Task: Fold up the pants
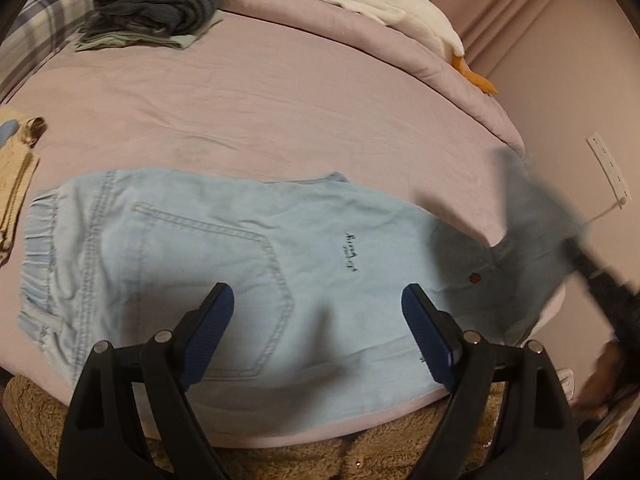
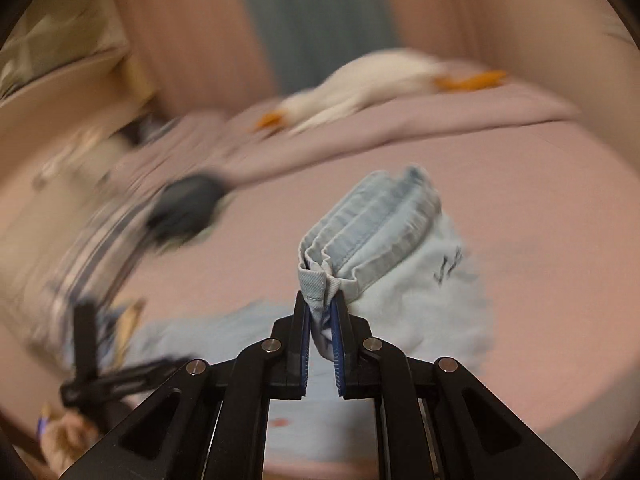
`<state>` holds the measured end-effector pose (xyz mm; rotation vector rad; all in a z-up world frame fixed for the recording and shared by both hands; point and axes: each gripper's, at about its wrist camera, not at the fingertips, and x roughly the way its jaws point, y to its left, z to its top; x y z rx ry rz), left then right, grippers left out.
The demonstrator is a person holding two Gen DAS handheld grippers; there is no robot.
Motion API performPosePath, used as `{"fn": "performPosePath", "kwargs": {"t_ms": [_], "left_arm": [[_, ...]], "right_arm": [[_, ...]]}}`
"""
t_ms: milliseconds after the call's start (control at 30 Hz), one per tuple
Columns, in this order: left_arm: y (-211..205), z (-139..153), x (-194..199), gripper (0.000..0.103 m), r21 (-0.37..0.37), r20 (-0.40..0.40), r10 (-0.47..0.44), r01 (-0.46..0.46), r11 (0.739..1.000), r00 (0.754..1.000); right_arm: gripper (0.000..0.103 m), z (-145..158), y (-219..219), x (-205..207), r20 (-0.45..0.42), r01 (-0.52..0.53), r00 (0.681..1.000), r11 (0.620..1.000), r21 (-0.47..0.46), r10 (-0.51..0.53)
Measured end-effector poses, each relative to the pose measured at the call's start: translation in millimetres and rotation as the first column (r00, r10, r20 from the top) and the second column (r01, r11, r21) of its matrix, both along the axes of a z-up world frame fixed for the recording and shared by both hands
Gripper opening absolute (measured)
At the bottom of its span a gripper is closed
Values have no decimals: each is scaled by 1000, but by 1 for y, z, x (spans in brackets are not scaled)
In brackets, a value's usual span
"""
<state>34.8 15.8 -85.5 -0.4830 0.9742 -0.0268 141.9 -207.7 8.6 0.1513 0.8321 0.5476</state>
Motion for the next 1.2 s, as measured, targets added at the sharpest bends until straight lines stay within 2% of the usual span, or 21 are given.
{"fn": "performPosePath", "kwargs": {"t_ms": [67,167,267,367,400,433,467,500,533,633,733,767,800,833,867,900,933,967,1100,1200], "left_arm": [[4,-3,-4,87,2,-6,11,-11,1000,1000],[11,-8,-6,87,-2,-26,15,-15,1000,1000],[10,-14,-3,87,-16,-46,4,-4,1000,999],[0,-16,7,87,-35,-56,-34,32,999,998],[-5,-16,12,87,-46,-54,-54,51,998,997],[-13,-16,18,87,-62,-49,-86,83,995,995],[-19,-17,25,87,-77,-47,-115,111,991,992],[-26,-19,30,87,-89,-50,-141,136,987,989],[-30,-20,36,87,-94,-54,-157,151,984,986],[-55,-29,56,86,-112,-79,-231,221,969,970],[-74,-40,69,84,-136,-105,-285,270,953,953],[-82,-44,74,83,-131,-114,-302,287,949,946],[-90,-45,75,82,-88,-106,-311,302,949,945],[-97,-44,75,80,-44,-95,-323,320,946,942],[-102,-44,74,65,-6,-94,-332,333,943,939],[-106,-43,73,43,37,-97,-334,338,940,938],[-110,-42,70,34,83,-101,-333,342,936,937],[-110,-42,67,20,86,-100,-340,349,933,935],[-101,-29,52,17,31,-102,-335,340,940,937],[-92,-5,29,18,-7,-28,-344,344,939,938]], "right_arm": [[12,-31,33,5,-74,-63,995,998,-25,61],[12,-86,74,5,-229,-127,968,987,-100,102],[12,-116,85,1,-288,-152,952,974,-170,98],[13,-107,74,1,-306,-156,945,980,-122,113],[19,-102,65,1,-316,-159,941,983,-89,123],[33,-98,55,-4,-322,-155,938,986,-56,129],[41,-92,46,-7,-315,-140,941,990,-25,126],[57,-85,36,-10,-300,-122,947,992,-8,114],[64,-78,23,-14,-278,-100,956,995,6,97],[65,-72,-6,-26,-249,-44,968,999,2,43],[65,-72,-35,-31,-229,61,971,997,-56,-73],[65,-73,-47,-32,-229,98,967,993,-71,-112],[65,-76,-57,-32,-236,127,962,989,-74,-141],[65,-80,-65,-32,-249,152,954,986,-67,-164],[65,-83,-71,-31,-262,173,948,983,-62,-183],[65,-86,-80,-29,-274,194,940,979,-62,-204],[65,-89,-82,-27,-283,215,932,974,-69,-226],[65,-92,-84,-26,-288,235,925,969,-80,-248],[65,-93,-83,-23,-291,263,914,959,-106,-283],[65,-86,-79,-27,-265,264,920,956,-130,-290]]}}
